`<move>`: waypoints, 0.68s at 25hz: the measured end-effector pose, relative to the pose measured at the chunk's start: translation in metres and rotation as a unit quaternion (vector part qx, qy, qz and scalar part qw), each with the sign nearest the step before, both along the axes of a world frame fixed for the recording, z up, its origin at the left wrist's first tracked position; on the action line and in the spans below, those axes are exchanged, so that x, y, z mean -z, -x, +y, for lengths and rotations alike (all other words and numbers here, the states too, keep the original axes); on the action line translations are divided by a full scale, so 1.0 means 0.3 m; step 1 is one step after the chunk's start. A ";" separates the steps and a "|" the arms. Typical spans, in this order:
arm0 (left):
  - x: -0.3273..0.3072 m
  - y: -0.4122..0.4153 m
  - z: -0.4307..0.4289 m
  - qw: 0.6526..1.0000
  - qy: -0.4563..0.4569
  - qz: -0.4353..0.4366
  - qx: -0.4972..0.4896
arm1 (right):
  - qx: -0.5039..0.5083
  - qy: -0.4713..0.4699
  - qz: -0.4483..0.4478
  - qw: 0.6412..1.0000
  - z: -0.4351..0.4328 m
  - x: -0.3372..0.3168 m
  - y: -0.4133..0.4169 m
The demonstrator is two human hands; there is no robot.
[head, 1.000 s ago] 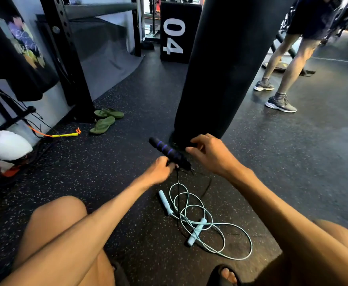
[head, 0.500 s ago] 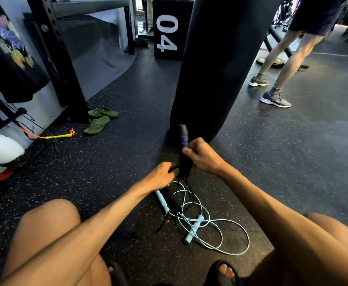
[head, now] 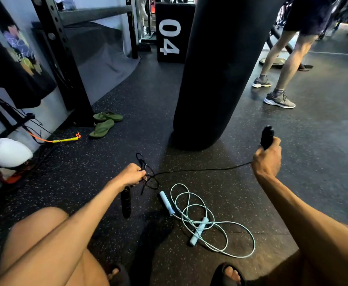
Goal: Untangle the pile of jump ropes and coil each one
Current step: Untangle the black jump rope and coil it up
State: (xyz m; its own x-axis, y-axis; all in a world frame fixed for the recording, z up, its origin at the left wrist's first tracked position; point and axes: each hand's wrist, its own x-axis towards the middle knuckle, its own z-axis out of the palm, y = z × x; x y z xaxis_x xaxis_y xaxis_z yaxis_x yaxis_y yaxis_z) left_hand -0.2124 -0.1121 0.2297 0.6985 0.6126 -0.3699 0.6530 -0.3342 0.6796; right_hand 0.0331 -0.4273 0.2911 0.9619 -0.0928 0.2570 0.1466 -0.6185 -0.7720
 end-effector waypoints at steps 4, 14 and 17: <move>0.002 0.047 0.038 0.999 0.007 -0.009 -0.032 | -0.061 0.184 -0.114 0.974 -0.125 0.072 -0.045; -0.152 0.016 -0.060 0.982 0.063 -0.176 0.022 | -0.331 0.301 0.037 0.894 -0.015 0.122 0.132; -0.202 -0.001 -0.116 0.970 0.121 -0.190 0.095 | -0.427 0.208 0.035 0.879 0.129 0.107 0.257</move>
